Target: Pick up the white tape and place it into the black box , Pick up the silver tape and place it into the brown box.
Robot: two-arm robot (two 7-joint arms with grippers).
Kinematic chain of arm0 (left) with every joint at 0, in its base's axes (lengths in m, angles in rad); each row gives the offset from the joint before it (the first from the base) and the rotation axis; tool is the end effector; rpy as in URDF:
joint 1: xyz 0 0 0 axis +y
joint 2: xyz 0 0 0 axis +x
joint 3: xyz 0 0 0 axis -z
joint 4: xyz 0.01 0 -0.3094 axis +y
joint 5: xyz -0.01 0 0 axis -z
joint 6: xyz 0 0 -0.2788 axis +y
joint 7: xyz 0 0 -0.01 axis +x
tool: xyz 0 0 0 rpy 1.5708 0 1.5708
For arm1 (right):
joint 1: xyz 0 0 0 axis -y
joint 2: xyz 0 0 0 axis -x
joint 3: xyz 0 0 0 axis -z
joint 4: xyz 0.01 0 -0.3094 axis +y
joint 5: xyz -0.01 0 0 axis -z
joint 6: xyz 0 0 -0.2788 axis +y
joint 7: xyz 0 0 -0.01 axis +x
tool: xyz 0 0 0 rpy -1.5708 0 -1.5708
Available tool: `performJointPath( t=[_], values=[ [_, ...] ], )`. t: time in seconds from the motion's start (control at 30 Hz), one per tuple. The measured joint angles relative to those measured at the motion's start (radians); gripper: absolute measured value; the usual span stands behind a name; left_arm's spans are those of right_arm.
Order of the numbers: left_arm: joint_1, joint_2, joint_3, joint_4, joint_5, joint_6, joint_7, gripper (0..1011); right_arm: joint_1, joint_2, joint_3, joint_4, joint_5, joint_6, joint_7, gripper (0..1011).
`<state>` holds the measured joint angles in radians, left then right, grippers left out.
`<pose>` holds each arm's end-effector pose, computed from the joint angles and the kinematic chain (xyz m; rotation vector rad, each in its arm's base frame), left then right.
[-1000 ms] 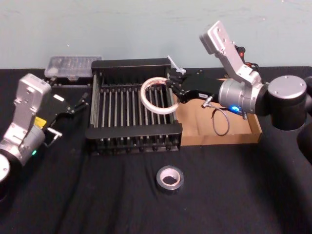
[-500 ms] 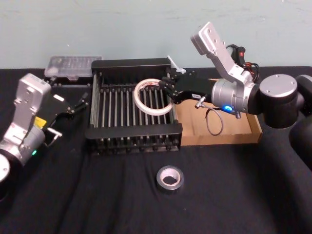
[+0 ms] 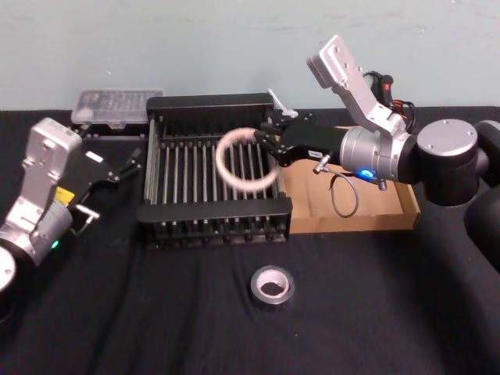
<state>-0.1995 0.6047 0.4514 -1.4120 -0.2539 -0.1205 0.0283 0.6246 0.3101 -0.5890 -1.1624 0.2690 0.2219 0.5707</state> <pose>0.3329 0.1016 -0.3122 0.3045 -0.2850 1.2480 0.4510 0.0105 -0.2423 -0.3613 -0.0233 -0.6546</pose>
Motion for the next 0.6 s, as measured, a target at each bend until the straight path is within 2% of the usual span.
performJointPath(
  t=[0.17, 0.3, 0.5, 0.6],
  values=[
    [0.0, 0.0, 0.0, 0.0, 0.0, 0.0, 0.0, 1001, 0.0, 0.0, 0.0, -0.001, 0.0, 0.0, -0.001, 270],
    [0.0, 0.0, 0.0, 0.0, 0.0, 0.0, 0.0, 1001, -0.001, 0.001, 0.001, -0.001, 0.0, 0.001, -0.001, 430],
    [0.0, 0.0, 0.0, 0.0, 0.0, 0.0, 0.0, 1001, -0.001, 0.001, 0.001, -0.002, 0.001, 0.001, -0.001, 590],
    [0.0, 0.0, 0.0, 0.0, 0.0, 0.0, 0.0, 1001, -0.002, 0.001, 0.001, -0.002, 0.001, 0.001, -0.001, 711]
  ],
)
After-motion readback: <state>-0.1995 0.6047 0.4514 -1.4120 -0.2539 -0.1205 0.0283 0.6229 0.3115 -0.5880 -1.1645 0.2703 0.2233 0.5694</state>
